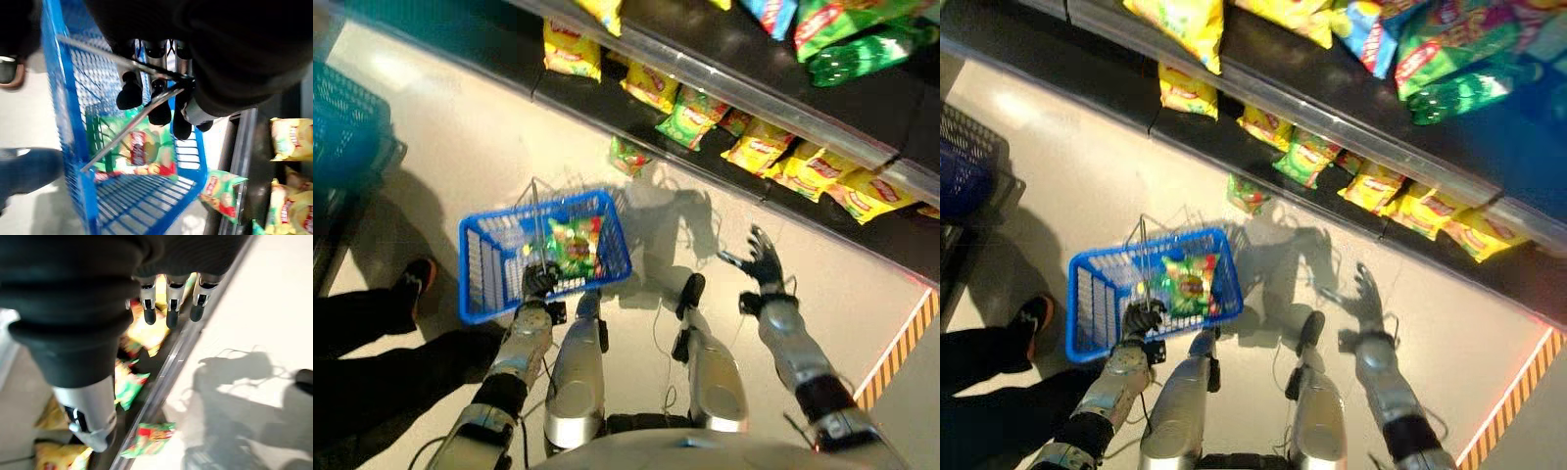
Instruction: Pick up the snacks into the basket
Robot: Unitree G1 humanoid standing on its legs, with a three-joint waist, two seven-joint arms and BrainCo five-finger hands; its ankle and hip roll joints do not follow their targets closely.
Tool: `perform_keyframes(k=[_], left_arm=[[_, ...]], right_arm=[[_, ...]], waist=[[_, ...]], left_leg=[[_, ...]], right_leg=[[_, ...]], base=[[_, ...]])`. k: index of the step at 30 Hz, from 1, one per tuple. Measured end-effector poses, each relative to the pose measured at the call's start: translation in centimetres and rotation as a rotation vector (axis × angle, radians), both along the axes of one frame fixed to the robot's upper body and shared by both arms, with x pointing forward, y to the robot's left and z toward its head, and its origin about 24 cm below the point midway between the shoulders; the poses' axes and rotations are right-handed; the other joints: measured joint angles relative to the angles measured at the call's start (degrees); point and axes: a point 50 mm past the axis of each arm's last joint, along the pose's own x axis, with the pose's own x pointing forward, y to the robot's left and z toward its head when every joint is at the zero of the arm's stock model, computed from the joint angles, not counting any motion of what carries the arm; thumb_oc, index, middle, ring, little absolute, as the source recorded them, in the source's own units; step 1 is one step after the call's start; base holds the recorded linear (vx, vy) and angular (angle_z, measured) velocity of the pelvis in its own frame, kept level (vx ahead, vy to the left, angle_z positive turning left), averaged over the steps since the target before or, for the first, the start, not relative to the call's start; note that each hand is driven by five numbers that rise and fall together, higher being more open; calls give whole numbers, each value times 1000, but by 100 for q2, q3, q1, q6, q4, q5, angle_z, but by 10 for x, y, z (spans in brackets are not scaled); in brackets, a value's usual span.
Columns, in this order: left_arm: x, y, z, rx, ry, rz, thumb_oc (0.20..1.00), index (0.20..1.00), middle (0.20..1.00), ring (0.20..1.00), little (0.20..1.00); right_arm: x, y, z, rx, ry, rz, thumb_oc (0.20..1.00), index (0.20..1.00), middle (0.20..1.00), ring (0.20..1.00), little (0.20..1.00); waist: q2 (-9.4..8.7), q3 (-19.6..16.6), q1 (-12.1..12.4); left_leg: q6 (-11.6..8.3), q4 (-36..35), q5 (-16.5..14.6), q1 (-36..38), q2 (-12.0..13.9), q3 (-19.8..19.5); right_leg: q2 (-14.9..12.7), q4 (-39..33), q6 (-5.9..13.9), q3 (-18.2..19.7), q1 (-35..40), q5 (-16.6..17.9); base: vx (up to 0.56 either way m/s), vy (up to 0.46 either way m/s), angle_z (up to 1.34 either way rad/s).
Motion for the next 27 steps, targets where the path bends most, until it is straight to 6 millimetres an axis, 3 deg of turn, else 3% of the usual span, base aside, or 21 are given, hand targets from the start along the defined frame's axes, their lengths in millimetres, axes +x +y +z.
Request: perform_keyframes(k=[2,3,6,7,9,10,12,14,19,27], left_arm=[[-6,1,-9,-13,43,-7,200,200,200,200,200],[-16,7,-23,-25,111,22,200,200,200,200,200],[-41,13,-44,-2,234,20,200,200,200,200,200],[-55,13,-58,36,329,-9,200,200,200,200,200],[-74,14,-72,52,426,-23,200,200,200,200,200],[-92,14,-84,70,513,-56,200,200,200,200,200],[-110,10,-94,73,605,-90,200,200,200,200,200],[-117,7,-98,63,643,-118,200,200,200,200,200],[-134,-3,-106,16,706,-152,200,200,200,200,200],[-148,-2,-110,37,762,-195,200,200,200,200,200]], right_arm=[[-10,-1,-14,13,57,-19,1000,1000,1000,1000,1000],[-18,-4,-30,26,131,-58,1000,1000,1000,1000,1000],[-41,-15,-58,-5,282,-101,1000,1000,1000,1000,1000],[-59,-21,-80,-44,421,-109,1000,1000,1000,1000,1000],[-84,-26,-100,-63,579,-120,1000,1000,1000,1000,1000],[-111,-30,-117,-121,740,-94,1000,1000,1000,1000,1000],[-150,-36,-131,-148,937,-86,1000,1000,1000,1000,1000],[-181,-38,-138,-135,1070,-93,1000,1000,1000,1000,1000],[-211,-35,-142,-104,1157,-82,1000,1000,1000,1000,1000],[-207,-36,-142,-135,1148,-19,1000,1000,1000,1000,1000]], waist=[[39,-30,-5],[71,-108,-9],[178,-704,-69],[211,-946,-139],[232,-1274,-136],[240,-1580,-139],[262,-2018,-140],[272,-2302,-155],[368,-2798,-214],[396,-3183,-291]], left_leg=[[-1,-1,-37,164,13,18],[-11,-1,-93,405,43,87],[-13,-2,-159,410,40,138],[4,-2,-162,541,19,134],[-12,-5,-240,689,18,145],[-32,-6,-303,820,25,152],[-63,-9,-403,938,50,150],[-90,-10,-442,1081,80,147],[-134,-9,-505,1237,118,145],[-135,-11,-576,1314,198,164]], right_leg=[[5,-4,-5,46,146,-8],[-4,-4,3,72,349,-37],[-37,-34,31,84,358,-70],[-23,-74,15,66,543,-70],[-31,-75,32,74,660,-131],[-30,-78,49,68,786,-192],[-13,-80,53,66,901,-301],[32,-78,48,66,1041,-354],[109,-77,15,66,1203,-455],[186,-76,-14,82,1248,-519]], base=[[124,-50,-12],[76,-31,-12],[120,-89,-3],[112,-83,5],[110,-84,-3],[129,-66,-5],[137,-47,-4],[125,-46,-3],[76,-37,0],[5,-8,-1]])
